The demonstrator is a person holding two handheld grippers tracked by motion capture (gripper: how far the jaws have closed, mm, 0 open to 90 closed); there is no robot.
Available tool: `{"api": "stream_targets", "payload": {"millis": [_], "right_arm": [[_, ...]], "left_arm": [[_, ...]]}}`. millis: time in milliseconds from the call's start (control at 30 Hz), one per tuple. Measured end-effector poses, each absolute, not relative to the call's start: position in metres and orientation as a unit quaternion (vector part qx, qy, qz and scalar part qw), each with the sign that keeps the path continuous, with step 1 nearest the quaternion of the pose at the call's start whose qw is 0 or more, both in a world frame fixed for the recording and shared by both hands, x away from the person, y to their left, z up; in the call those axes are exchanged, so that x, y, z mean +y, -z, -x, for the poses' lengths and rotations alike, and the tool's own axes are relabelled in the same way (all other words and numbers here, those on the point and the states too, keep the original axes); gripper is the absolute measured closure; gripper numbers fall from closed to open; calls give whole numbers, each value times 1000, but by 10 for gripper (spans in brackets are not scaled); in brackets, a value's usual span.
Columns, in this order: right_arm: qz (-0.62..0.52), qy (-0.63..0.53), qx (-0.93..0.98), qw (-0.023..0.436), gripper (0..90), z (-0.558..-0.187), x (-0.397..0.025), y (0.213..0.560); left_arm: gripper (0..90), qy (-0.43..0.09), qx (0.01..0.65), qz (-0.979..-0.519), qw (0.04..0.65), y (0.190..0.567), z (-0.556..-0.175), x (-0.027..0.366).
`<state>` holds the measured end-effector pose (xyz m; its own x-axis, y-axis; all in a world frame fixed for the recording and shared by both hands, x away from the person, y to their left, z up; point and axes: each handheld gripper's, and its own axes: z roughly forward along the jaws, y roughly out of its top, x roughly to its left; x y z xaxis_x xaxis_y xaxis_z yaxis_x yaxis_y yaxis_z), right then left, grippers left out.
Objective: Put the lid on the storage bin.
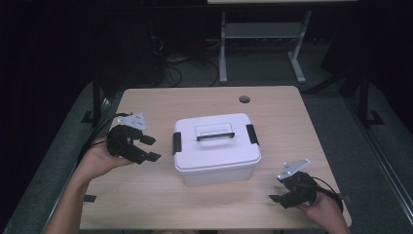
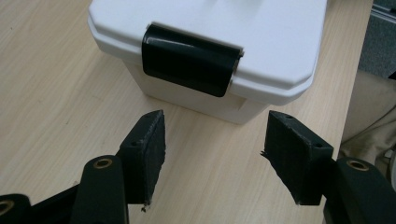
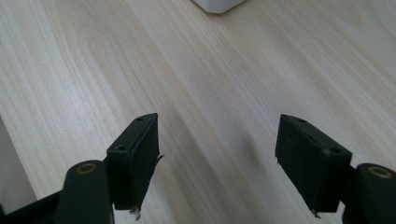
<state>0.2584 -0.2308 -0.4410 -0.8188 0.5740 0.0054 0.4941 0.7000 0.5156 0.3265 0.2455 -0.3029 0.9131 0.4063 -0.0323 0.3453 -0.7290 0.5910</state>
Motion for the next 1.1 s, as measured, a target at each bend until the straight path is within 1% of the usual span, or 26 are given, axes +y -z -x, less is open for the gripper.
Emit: {"api": "stream_targets", "payload": {"millis": [1100], "right_arm": [[-300,-253,916,79,295,-258,-237,443]], "left_arm": [[368,-45,248,-919,302,344,-315,287]]}}
